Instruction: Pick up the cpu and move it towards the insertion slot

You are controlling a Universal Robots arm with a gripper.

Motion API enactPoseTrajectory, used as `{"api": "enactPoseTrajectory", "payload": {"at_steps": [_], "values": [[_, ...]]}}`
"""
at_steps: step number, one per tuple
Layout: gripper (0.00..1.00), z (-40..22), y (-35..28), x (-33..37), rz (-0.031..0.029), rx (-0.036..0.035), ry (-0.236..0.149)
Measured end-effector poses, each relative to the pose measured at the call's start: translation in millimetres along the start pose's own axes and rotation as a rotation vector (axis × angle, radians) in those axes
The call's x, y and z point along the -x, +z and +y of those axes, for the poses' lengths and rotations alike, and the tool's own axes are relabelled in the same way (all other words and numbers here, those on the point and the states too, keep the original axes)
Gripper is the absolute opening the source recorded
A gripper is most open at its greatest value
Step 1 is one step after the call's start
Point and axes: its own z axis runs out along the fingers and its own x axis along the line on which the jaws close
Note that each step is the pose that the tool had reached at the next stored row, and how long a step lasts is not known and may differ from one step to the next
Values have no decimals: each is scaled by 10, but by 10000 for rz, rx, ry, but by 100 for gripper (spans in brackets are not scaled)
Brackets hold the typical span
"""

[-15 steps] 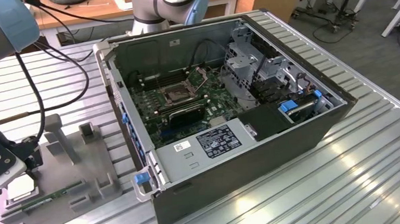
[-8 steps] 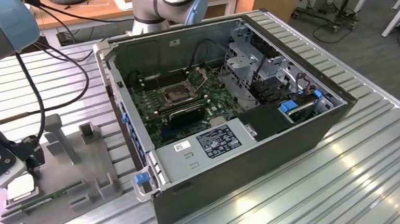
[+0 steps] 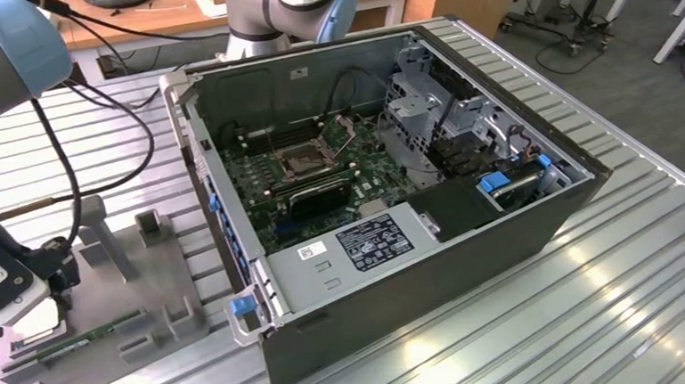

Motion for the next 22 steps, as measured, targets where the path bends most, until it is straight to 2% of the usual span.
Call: {"api": "enactPoseTrajectory", "payload": {"at_steps": [11, 22], "values": [[72, 20, 90, 1, 2, -1, -2], [72, 19, 124, 1, 3, -1, -2]]}}
